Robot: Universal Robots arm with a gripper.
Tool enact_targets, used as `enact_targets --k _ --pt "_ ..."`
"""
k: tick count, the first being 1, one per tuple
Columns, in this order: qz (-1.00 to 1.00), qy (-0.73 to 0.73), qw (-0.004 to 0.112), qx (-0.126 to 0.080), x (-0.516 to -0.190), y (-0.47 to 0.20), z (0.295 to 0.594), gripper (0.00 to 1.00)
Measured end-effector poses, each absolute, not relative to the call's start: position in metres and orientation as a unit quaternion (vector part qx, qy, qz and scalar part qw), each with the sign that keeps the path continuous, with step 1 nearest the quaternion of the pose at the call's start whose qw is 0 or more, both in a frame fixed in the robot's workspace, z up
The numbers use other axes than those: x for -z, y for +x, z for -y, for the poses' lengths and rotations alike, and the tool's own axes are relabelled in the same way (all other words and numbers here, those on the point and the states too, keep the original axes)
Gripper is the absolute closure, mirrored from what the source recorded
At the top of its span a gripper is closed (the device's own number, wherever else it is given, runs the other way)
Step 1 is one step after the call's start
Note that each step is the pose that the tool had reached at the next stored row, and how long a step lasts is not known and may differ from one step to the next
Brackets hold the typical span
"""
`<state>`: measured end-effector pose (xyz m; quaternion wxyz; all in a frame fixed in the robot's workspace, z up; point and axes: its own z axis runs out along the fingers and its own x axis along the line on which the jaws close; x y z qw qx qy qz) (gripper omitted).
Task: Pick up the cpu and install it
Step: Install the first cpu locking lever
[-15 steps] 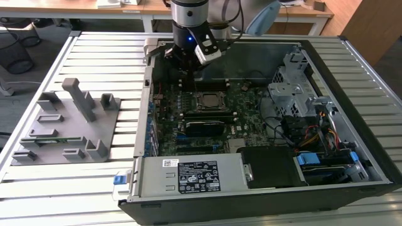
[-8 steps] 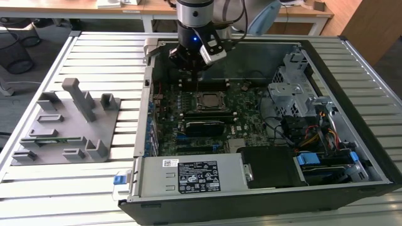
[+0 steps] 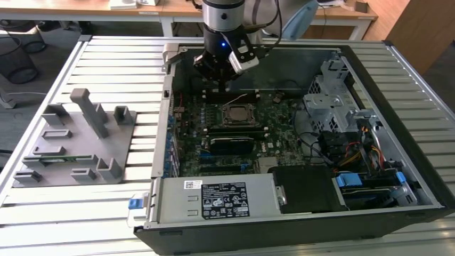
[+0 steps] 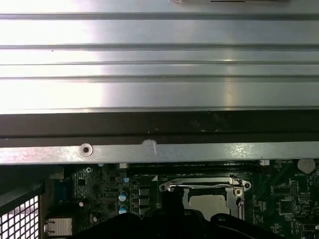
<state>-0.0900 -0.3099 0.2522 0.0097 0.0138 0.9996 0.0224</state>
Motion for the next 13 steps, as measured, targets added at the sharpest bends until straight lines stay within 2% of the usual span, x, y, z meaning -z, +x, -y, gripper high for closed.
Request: enact_targets --k 3,8,13 --pt "-1.000 0.014 0.010 -0.024 -0.2518 -0.0899 0.3100 0.89" --pt "-0.999 0.014 0.010 -0.051 -0.2502 -0.0900 0.3111 0.89" --pt "-0.999 0.014 0.013 -0.049 -0.2480 -0.0899 0.3113 0.89"
